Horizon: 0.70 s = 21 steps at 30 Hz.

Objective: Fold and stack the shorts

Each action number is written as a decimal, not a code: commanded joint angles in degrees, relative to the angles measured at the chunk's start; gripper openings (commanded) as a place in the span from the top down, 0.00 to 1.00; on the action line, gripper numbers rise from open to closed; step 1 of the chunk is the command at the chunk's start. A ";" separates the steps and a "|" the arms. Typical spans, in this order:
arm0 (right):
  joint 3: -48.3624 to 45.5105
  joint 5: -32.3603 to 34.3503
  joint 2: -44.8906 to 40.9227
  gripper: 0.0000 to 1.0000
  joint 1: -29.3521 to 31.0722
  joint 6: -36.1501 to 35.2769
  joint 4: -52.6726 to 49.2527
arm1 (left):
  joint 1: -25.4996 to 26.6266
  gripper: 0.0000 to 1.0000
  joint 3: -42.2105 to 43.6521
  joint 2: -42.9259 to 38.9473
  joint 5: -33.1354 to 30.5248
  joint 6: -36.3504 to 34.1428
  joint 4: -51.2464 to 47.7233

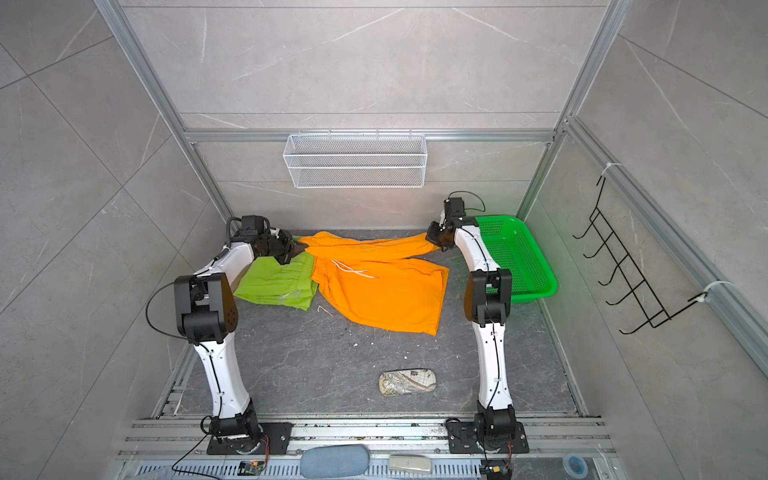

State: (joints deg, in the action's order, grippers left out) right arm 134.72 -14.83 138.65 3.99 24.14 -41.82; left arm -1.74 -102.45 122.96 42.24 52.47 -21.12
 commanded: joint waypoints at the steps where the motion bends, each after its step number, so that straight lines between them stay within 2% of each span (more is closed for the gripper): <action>1: -3.03 0.16 -12.88 1.00 -0.43 -1.71 -1.20 | 1.70 0.98 -5.46 -0.47 0.91 -2.65 -4.25; 3: -9.37 0.72 -18.92 1.00 -0.47 -2.25 -0.66 | 2.84 0.98 -6.38 -0.86 0.99 -3.21 -5.52; 7: -29.68 0.62 -34.12 1.00 -0.39 -1.63 4.83 | 5.74 0.96 -4.74 -3.00 1.00 -6.61 -8.66; 12: -57.92 -3.22 -48.71 1.00 1.31 2.67 12.99 | 5.49 0.94 6.73 -8.00 -0.58 -10.40 -9.08; 16: -76.32 -1.79 -53.40 1.00 5.97 4.51 17.29 | 4.86 0.90 16.55 -10.90 -0.87 -12.02 -7.19; 21: -90.90 -1.40 -55.69 1.00 9.26 8.07 22.86 | 4.59 0.85 21.63 -10.90 -2.47 -13.21 -6.91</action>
State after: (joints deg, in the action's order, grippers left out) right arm 47.03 -16.53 85.82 12.56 29.32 -24.32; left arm 3.07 -81.54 115.13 40.73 41.95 -28.27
